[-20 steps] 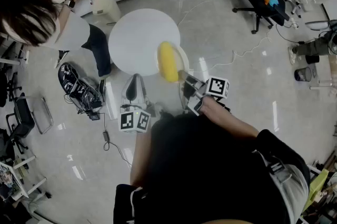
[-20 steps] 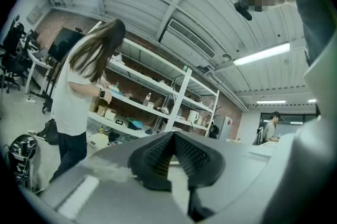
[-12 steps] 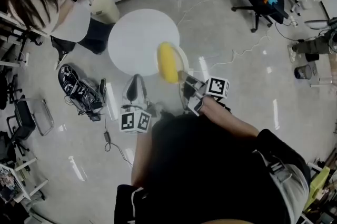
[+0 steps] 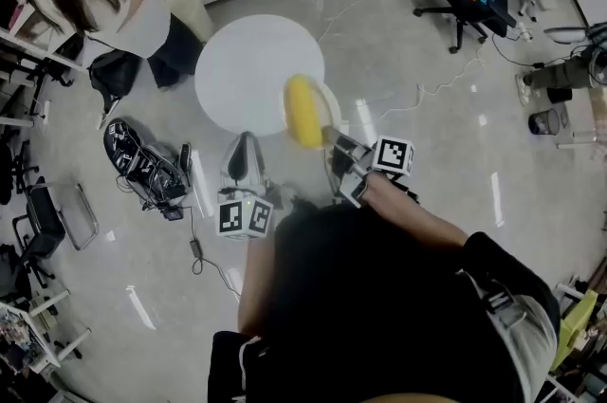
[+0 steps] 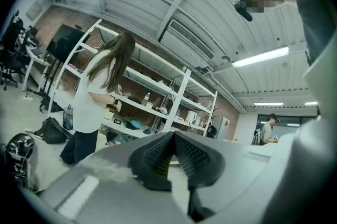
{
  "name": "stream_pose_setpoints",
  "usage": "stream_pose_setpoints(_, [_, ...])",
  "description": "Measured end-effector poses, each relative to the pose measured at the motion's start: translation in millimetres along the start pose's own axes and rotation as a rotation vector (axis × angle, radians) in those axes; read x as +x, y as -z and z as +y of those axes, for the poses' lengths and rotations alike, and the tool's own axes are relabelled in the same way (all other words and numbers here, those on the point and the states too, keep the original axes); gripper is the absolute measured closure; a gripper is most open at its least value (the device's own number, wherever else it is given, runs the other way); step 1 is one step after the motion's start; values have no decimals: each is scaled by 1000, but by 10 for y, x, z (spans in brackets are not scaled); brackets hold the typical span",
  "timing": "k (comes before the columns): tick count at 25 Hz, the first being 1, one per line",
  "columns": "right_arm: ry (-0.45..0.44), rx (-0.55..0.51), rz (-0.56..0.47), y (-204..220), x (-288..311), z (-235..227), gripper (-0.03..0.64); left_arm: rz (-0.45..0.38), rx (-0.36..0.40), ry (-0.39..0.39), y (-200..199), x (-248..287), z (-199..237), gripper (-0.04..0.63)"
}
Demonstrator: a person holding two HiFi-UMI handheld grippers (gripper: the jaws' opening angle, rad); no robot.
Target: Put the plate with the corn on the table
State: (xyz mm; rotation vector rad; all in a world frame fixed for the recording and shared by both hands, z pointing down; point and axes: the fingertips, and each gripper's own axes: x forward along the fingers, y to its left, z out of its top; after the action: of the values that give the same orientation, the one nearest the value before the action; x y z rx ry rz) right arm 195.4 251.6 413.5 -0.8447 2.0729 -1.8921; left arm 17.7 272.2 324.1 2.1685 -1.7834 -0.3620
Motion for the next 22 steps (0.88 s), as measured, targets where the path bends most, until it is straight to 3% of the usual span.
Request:
stream_pose_setpoints(15, [-1,11,-98,414,121,121,572,17,-7,80,-91,-254,298,591])
stream_pose_setpoints(22, [-21,41,-105,495,238,223,572,19,-12,78,-175,-283,440,591])
